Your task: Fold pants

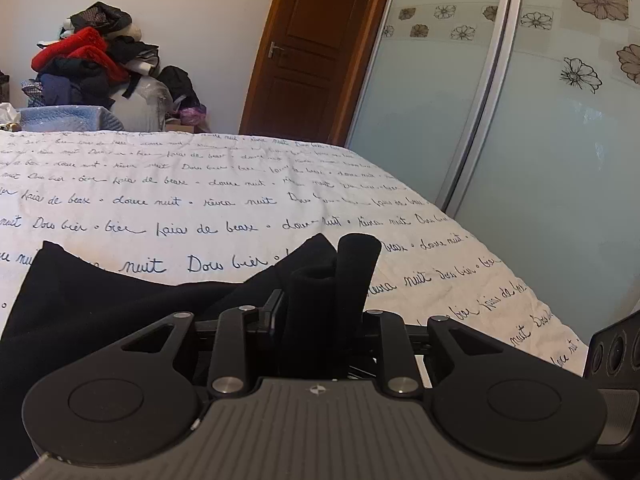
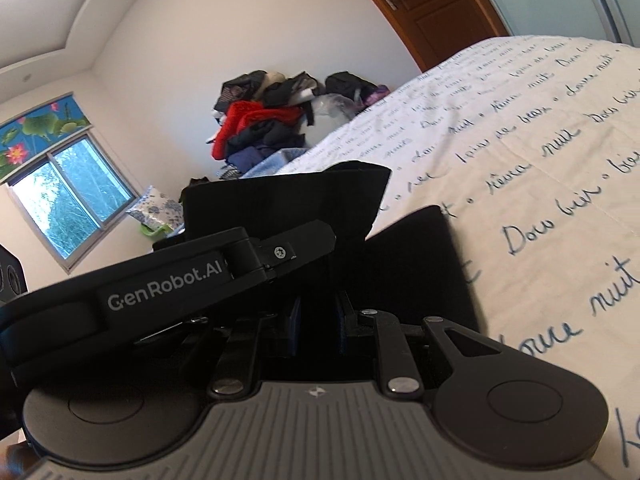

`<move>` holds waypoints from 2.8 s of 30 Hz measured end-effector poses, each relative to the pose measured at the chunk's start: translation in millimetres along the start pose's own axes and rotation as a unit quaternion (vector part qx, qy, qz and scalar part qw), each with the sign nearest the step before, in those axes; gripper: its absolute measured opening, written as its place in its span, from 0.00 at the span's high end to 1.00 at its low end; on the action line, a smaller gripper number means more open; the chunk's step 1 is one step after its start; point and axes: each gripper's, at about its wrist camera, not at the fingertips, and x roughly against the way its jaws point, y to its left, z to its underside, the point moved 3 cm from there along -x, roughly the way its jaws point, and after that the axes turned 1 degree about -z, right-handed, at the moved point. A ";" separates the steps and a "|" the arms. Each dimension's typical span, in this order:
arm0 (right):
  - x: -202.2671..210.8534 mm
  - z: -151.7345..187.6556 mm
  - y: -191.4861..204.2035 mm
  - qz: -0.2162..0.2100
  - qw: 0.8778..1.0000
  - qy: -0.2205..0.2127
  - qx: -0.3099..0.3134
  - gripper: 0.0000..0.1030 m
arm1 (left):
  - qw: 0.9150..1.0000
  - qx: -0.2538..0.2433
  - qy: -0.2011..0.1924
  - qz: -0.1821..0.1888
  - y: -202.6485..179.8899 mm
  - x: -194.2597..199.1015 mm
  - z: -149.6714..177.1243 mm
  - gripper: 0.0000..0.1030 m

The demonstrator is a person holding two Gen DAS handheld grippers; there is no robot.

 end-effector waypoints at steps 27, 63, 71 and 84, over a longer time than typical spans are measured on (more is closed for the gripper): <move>19.0 -28.6 -20.9 0.018 1.000 -0.009 0.016 0.49 | 0.993 0.053 0.031 -0.098 107.7 16.4 -18.9 0.43; -9.9 -15.5 38.4 0.099 0.968 0.024 0.229 0.32 | 0.989 -0.039 0.066 -0.129 94.7 11.7 15.8 0.17; -35.9 3.1 38.9 0.158 0.941 0.063 0.293 0.32 | 0.984 -0.085 0.072 -0.136 84.1 12.6 24.5 0.13; -18.0 -35.4 -28.6 0.087 0.985 0.088 0.121 0.30 | 0.991 -0.062 0.076 -0.094 155.5 35.7 8.8 0.09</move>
